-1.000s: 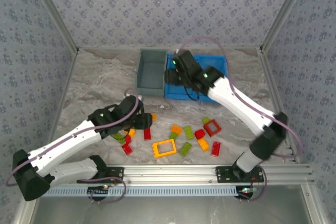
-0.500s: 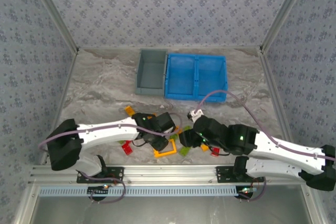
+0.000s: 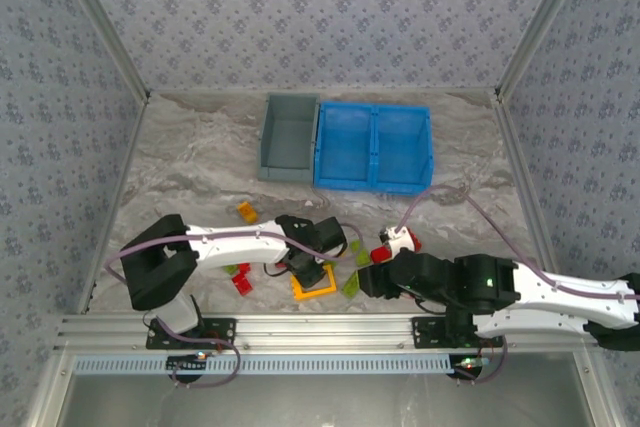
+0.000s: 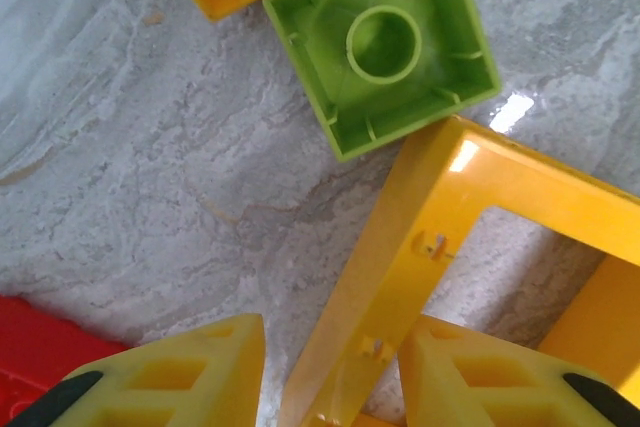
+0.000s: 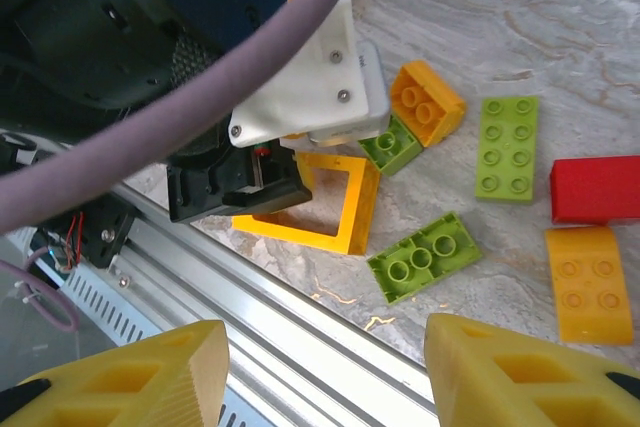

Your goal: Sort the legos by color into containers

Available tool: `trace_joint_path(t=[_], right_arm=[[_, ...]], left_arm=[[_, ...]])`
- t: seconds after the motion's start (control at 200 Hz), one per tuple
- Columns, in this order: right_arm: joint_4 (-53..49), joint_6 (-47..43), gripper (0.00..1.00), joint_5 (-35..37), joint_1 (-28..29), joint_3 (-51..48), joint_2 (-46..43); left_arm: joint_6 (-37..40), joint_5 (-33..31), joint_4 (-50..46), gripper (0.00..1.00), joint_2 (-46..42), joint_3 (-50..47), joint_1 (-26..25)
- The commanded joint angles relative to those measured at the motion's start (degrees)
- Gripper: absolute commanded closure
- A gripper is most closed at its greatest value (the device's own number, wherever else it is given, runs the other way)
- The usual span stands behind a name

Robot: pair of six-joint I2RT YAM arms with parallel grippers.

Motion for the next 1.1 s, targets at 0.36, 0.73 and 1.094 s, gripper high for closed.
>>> trace_joint_path(t=[0.36, 0.73, 1.094], right_arm=[[-0.9, 1.5, 0.44, 3.6, 0.3, 0.1, -0.7], [0.0, -9.3, 0.43, 4.9, -5.6, 9.2, 0.1], [14.1, -27.7, 0.37, 4.1, -20.6, 23.2, 19.0]], left_arm=[[0.7, -4.6, 2.1, 0.83, -2.4, -0.9, -0.5], [-4.4, -7.0, -11.5, 0.93, -15.9, 7.5, 3.9], [-8.1, -7.9, -13.4, 0.97, -3.5, 31.4, 32.3]])
